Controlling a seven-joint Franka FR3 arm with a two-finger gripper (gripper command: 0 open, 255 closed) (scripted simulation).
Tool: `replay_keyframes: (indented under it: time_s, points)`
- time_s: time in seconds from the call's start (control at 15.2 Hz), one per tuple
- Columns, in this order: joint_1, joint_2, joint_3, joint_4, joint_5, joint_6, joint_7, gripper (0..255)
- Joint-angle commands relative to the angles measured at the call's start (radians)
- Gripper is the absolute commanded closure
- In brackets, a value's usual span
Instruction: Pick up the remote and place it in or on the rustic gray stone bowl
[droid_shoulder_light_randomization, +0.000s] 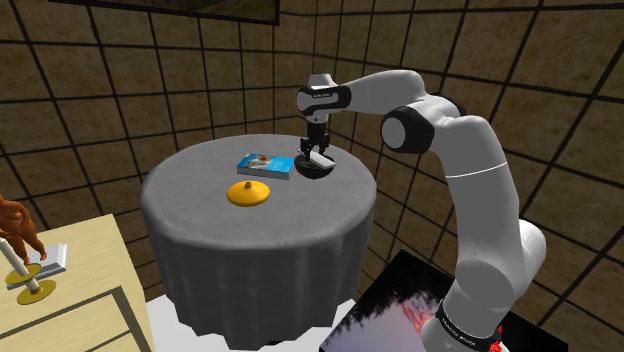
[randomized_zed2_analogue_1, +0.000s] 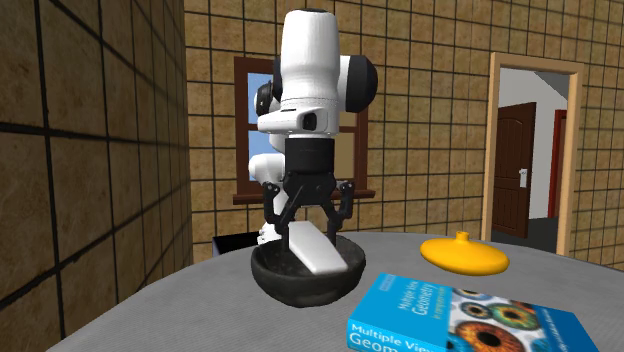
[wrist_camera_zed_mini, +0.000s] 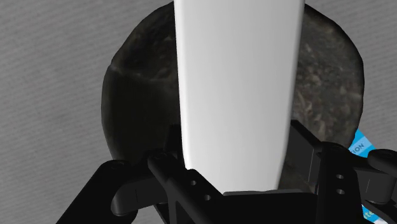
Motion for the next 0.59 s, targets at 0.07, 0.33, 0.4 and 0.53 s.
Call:
replay_keyframes:
  time_s: [0.07,0.33,0.4,0.53]
  points:
    - [0.0,0.0,0.0,0.0,0.0,0.0,0.0,255]
    - [0.0,0.0,0.0,0.0,0.0,0.0,0.0,0]
    - [0.0,0.0,0.0,0.0,0.0,0.0,0.0,0]
    - [-0.001,-0.003,-0.001,0.03,-0.001,-0.032,0.001,0]
